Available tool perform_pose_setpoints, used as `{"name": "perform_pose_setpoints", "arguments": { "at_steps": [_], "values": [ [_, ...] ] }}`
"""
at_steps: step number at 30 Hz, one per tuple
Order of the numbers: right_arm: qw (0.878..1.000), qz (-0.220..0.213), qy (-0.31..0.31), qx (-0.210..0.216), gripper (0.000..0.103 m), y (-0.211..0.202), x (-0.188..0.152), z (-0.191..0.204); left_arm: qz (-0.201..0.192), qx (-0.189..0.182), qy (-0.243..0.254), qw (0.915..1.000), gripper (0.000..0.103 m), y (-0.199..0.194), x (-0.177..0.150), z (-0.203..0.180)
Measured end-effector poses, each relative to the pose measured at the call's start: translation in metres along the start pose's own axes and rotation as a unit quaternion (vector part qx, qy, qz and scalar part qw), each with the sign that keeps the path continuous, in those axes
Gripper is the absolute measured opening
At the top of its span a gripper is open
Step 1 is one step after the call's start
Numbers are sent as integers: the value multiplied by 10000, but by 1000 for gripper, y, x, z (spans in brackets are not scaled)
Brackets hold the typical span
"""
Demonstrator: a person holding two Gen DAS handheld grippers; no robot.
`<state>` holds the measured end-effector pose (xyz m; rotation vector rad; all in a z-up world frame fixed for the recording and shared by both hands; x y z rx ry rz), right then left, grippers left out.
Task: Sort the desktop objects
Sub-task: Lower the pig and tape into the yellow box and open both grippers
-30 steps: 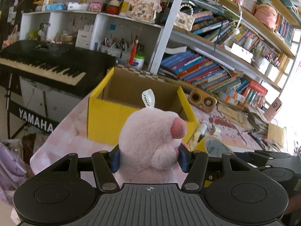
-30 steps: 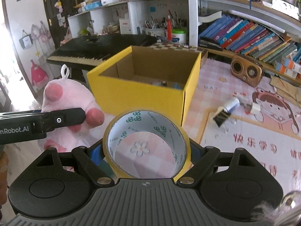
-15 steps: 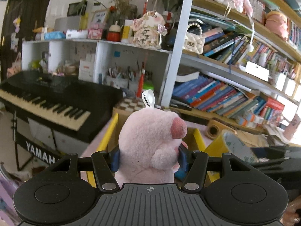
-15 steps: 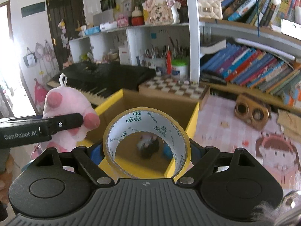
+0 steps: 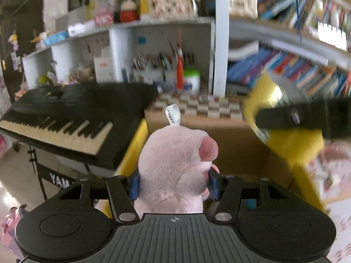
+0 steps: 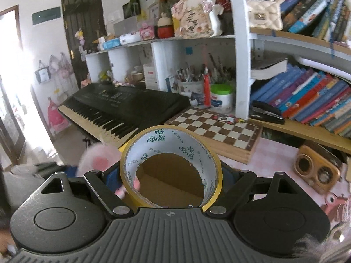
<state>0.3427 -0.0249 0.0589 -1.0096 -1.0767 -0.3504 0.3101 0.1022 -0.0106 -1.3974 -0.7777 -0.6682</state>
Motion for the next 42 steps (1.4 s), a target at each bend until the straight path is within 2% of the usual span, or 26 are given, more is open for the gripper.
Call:
{"name": "perform_pose_setpoints", "arguments": {
  "at_steps": [6,14,17,20,21,24,32,37,42],
  "values": [
    [9984,452,-181,293,85,50,-1,6,798,30,159,9967,58,35,-22,-10],
    [9920,1092,-372,507,85,105,-9,20,1121,-56,207,9935,64,41,-25,-11],
    [9902,1199,-472,531,85,118,-7,24,954,-28,153,9953,67,33,-27,-9],
    [9868,1417,-519,590,85,130,-7,25,735,202,406,9963,69,23,-29,-14],
    [9850,1523,-536,610,85,135,-8,25,641,255,503,9963,73,17,-30,-16],
    [9812,1706,-681,593,85,145,-11,27,369,190,653,9970,76,-1,-31,-22],
    [9706,2148,-970,478,85,171,-26,33,-107,345,410,9985,78,-39,-29,-18],
    [9701,2173,-1034,302,86,175,-29,32,-205,347,167,9990,78,-44,-24,-6],
    [9780,1813,-1011,207,93,159,-20,32,-320,328,96,9989,79,-48,-19,-3]
  ]
}}
Point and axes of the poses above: each gripper's, at about its wrist camera, not at the fingertips, and y roughly the way its jaws point, z to its left, x to its top, the point moved 6 cm from there along y, roughly the way its jaws point, and after that the axes turned 2 degrees about -y, right-handed, at the moved point
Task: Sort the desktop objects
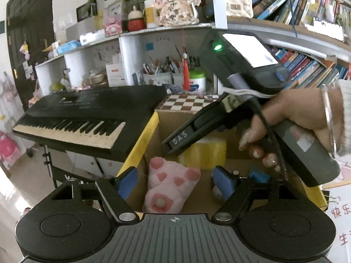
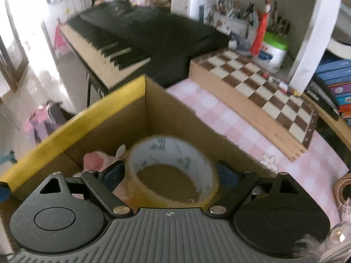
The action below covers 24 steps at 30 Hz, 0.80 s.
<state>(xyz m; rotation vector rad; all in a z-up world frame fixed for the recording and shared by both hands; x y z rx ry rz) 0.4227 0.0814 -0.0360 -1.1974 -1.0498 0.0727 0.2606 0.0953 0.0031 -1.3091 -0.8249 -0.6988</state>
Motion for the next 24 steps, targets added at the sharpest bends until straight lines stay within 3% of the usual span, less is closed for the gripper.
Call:
{"name": "perform_pose_setpoints", "arguments": {
  "at_steps": [2,9,24],
  "values": [
    [9999,-158,-15,58,98,-12,2,0,-57,46,24,10000,81,-7,1,1],
    [9964,-819,-206,-60,98,-69,-1,4,-430,178,-168,9988,84,-39,9,15],
    [9761,-1962,735,-576,98,-189,-49,-6,-745,304,-638,9947,89,-88,2,42]
  ]
}}
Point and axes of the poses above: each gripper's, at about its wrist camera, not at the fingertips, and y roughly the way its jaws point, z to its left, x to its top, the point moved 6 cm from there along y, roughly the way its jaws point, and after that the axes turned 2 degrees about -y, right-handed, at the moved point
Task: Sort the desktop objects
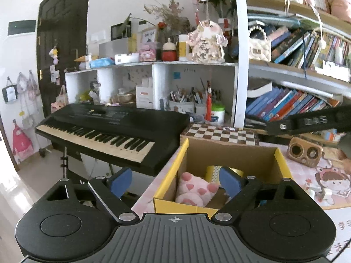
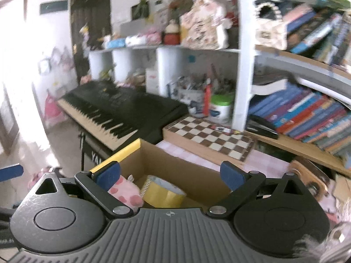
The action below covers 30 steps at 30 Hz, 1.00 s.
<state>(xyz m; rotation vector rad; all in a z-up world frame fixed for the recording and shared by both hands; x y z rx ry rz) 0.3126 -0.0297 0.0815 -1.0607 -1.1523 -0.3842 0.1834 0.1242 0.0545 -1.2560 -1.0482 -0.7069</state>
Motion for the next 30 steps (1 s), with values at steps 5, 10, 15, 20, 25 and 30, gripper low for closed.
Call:
{"name": "perform_pose_setpoints", "arguments": {
  "at_steps": [5,10,15,20,25,30],
  "values": [
    [9985,-228,268,-424,97,-37,-14,-11,-87,-151,-98,9998,89,-17,-2,2],
    [9948,-399,98,-929,96,-77,-34,-8,-125,-344,-102,9993,90,-36,-9,3],
    [9919,-410,293,-1164,96,-111,-59,-3,-70,-498,-123,9987,90,-54,-21,4],
    [9891,-317,474,-1355,96,-135,-91,9,29,-606,-110,9981,90,-71,-37,5],
    [9884,-172,377,-1459,96,-152,-121,29,153,-713,18,9973,90,-86,-55,6],
    [9884,-18,345,-1480,96,-165,-146,46,339,-777,57,9964,90,-96,-73,7]
  ]
}}
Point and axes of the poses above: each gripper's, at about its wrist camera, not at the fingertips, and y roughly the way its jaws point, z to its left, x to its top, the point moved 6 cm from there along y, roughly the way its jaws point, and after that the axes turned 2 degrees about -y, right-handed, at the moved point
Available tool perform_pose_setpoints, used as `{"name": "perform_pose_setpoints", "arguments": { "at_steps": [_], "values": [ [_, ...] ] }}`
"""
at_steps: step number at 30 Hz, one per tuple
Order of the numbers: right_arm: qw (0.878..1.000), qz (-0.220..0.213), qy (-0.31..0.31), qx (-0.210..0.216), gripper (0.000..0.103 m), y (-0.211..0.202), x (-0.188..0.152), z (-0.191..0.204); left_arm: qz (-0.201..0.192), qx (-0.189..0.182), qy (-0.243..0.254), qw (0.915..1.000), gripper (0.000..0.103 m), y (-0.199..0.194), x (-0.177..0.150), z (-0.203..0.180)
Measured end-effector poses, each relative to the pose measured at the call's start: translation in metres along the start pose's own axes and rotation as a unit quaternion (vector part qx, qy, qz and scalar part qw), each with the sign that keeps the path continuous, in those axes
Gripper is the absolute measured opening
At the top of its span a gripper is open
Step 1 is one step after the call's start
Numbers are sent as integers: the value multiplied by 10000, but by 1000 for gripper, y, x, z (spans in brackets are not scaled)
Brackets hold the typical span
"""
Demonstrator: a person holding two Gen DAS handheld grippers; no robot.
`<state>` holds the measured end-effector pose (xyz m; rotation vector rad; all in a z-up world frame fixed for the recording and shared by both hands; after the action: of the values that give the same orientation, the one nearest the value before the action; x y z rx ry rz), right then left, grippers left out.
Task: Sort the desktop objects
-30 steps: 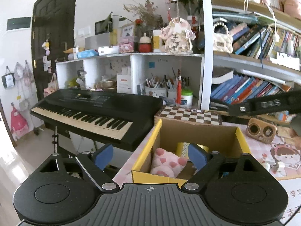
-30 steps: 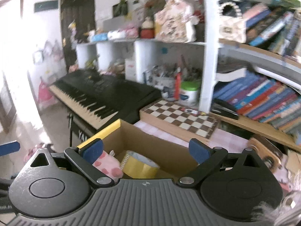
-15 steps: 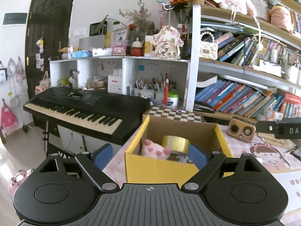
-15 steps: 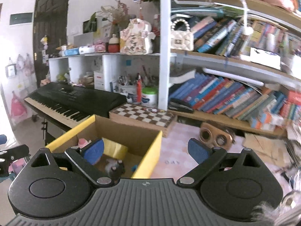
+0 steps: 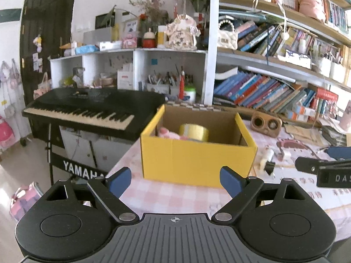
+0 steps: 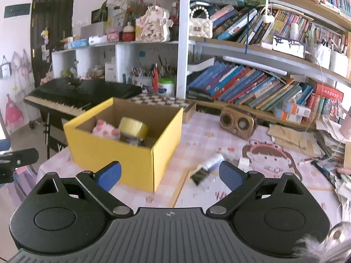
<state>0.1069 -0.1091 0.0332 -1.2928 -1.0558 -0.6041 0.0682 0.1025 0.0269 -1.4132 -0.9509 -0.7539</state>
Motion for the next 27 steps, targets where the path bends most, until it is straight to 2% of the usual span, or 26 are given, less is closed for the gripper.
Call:
{"name": "perform_pose_setpoints", "arguments": {
  "at_steps": [6,13,27],
  "values": [
    [9998,175,60,104,96,-13,-21,17,91,-89,38,9999,90,-8,-13,-4],
    [9993,165,-272,178,96,-23,-34,32,160,-156,212,9995,90,-14,-24,-9],
    [9971,688,64,317,97,-30,-63,40,605,-320,324,9971,90,-18,-50,-19]
  ]
}}
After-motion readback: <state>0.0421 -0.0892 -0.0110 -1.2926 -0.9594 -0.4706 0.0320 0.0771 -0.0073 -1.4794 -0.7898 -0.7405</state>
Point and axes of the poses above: each gripper's, at about its wrist camera, not at the fingertips, and y roughly the way its jaws point, z to its left, x to its top, the point moved 6 cm from there along y, roughly the way its jaws point, and after that the axes turned 2 degrees about -y, right-handed, at the moved point
